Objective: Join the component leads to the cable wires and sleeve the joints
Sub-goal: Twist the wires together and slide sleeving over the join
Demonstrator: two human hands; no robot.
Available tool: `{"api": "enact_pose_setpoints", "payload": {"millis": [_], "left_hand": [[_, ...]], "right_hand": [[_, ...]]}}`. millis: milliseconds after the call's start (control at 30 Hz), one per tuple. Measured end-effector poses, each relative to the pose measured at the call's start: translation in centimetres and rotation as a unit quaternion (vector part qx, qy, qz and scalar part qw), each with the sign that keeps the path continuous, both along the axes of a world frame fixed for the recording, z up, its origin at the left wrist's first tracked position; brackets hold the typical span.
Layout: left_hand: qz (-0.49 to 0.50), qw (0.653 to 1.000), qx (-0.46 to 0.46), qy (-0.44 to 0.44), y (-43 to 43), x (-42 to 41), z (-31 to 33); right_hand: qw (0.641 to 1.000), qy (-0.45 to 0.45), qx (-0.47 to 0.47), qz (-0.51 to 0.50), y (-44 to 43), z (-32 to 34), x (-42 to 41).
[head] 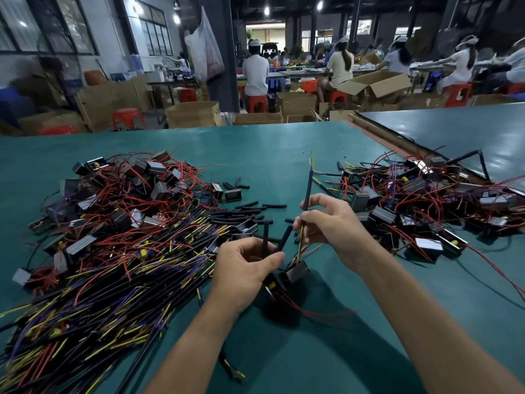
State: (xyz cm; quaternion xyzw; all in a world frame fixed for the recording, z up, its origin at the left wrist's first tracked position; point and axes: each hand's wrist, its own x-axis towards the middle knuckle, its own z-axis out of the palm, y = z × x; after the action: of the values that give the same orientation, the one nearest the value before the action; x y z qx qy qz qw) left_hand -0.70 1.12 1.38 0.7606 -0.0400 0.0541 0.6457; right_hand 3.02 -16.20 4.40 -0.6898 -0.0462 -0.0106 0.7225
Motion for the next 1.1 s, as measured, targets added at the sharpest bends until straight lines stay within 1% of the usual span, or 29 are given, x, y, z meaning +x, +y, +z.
{"api": "enact_pose_setpoints", "payload": {"millis": [167, 300, 467, 533, 633, 700, 833, 967, 1100], "left_hand": [[-0.004, 1.0, 0.022, 0.007, 0.1, 0.1, 0.0], [0.009, 1.0, 0.029, -0.008, 0.2, 0.2, -0.1], [0.032, 0.998, 0.045, -0.024, 0.2, 0.3, -0.3], [0.036, 0.998, 0.032, -0.03, 0.1, 0.2, -0.1], [0.032, 0.999, -0.008, -0.03, 0.0, 0.0, 0.2], [0.02, 0.999, -0.037, -0.024, 0.0, -0.1, 0.5], [0.001, 0.999, -0.043, -0.026, -0.1, -0.1, 0.7], [-0.017, 0.999, -0.033, -0.023, -0.1, -0.1, 0.5], [0.0, 1.0, -0.021, -0.019, -0.3, -0.1, 0.2]], "right_hand": [[1.0, -0.013, -0.019, 0.01, 0.2, -0.2, -0.1], [0.999, -0.023, 0.004, 0.023, -0.1, -0.1, -0.2], [1.0, -0.019, 0.015, -0.002, -0.1, 0.2, -0.1], [0.999, -0.026, 0.016, -0.011, 0.0, 0.2, -0.2], [0.998, -0.055, -0.029, -0.03, 0.0, 0.1, -0.3], [0.996, -0.067, -0.04, -0.04, 0.0, 0.0, -0.2], [0.995, -0.078, -0.047, -0.036, 0.2, 0.0, -0.2], [0.998, -0.051, 0.038, -0.024, 0.0, 0.8, -0.4], [0.991, -0.043, 0.128, 0.014, -1.1, 1.3, -0.8]]}}
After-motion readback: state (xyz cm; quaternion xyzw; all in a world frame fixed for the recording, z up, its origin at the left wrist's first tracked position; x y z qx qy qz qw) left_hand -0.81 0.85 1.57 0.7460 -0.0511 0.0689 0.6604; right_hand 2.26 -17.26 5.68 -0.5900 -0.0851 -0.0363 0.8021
